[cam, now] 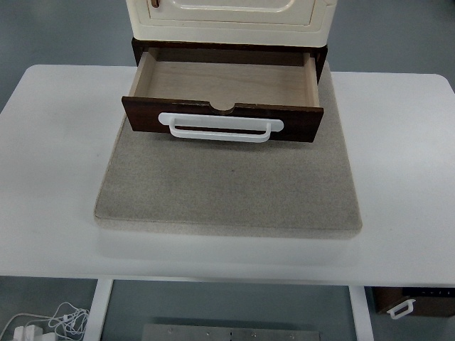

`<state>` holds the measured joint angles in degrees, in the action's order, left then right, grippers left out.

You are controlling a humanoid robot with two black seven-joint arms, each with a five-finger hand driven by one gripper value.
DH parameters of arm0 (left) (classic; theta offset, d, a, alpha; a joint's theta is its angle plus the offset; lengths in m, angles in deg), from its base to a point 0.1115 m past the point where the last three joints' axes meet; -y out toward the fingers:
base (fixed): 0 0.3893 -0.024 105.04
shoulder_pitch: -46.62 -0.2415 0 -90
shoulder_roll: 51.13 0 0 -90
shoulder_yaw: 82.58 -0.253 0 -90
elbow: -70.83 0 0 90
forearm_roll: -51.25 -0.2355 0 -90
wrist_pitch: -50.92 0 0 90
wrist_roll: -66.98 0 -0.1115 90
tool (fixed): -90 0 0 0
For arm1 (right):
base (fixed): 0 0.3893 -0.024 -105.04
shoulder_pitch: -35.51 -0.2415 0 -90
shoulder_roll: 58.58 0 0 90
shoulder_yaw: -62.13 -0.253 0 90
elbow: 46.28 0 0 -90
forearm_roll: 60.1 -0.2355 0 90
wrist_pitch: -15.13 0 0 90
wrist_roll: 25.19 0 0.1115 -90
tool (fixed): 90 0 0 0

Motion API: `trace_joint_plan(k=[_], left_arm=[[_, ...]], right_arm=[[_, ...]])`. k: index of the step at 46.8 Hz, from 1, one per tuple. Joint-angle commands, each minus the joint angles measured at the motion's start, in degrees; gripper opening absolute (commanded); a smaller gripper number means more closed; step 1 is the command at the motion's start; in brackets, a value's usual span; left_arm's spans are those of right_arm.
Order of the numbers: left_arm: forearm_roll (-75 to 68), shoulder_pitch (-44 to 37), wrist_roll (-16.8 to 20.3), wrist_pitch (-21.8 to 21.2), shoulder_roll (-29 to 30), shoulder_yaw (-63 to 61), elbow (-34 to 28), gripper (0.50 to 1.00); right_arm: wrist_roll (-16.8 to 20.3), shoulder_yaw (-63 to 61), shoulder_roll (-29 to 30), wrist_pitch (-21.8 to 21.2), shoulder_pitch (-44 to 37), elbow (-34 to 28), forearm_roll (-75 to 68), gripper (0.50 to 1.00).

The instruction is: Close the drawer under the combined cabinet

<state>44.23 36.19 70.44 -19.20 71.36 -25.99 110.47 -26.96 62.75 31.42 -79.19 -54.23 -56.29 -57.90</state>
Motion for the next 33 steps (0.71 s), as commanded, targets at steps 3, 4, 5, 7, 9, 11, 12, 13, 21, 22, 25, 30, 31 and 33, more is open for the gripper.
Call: trace_joint_plan(k=[3,4,5,7,9,11,12,13,21,22,25,30,31,33], left_arm=[[-3.2,-0.1,0.1,0.2,1.1,0.0,5.8,1.0],[-3.5,-0.1,0.1,0.2,1.1,0.0,6.7,1.0],[-4.0,0.0,0.1,0.2,1.1,0.0,7.5,1.0],[-5.4,0.0,0.1,0.2,1.1,-0.1,9.5,1.0],[-7.6,-0.3,0.1,0.2,1.1,-0.1,11.8,1.0],[-10.2,-0.6,0.1,0.2,1.2,-0.1,14.3,1.0],[-11.3,-0.9,0.1,0.2,1.2,-0.1,15.6,1.0],[-12.4,-1.1,0.1,0.2,1.2,-0.1,17.0,1.0],[-15.6,-2.5,0.1,0.2,2.5,-3.8,25.2,1.0],[-15.6,-2.6,0.1,0.2,2.8,-4.5,26.3,1.0],[-15.7,-2.8,0.1,0.2,3.9,-6.5,29.5,1.0],[-15.8,-3.9,-0.5,0.2,5.7,-8.0,35.2,1.0],[-15.9,-4.2,-0.6,0.2,5.9,-8.2,36.3,1.0],[-16.4,-4.8,-0.9,0.2,6.1,-8.8,38.3,1.0]], right_arm=[[0.0,0.0,0.0,-0.1,0.0,0.0,0.0,0.952],[0.0,0.0,0.0,0.0,0.0,0.0,0.0,0.952],[0.0,0.0,0.0,0.0,0.0,0.0,0.0,0.952],[0.0,0.0,0.0,-0.1,0.0,0.0,0.0,0.952],[0.0,0.0,0.0,-0.1,0.0,0.0,0.0,0.952],[0.0,0.0,0.0,-0.1,0.0,0.0,0.0,0.952],[0.0,0.0,0.0,-0.1,0.0,0.0,0.0,0.952],[0.0,0.0,0.0,0.0,0.0,0.0,0.0,0.952],[0.0,0.0,0.0,-0.1,0.0,0.0,0.0,0.952],[0.0,0.0,0.0,-0.1,0.0,0.0,0.0,0.952],[0.0,0.0,0.0,-0.1,0.0,0.0,0.0,0.952],[0.0,0.0,0.0,0.0,0.0,0.0,0.0,0.952],[0.0,0.0,0.0,-0.1,0.0,0.0,0.0,0.952],[0.0,0.0,0.0,0.0,0.0,0.0,0.0,0.952]])
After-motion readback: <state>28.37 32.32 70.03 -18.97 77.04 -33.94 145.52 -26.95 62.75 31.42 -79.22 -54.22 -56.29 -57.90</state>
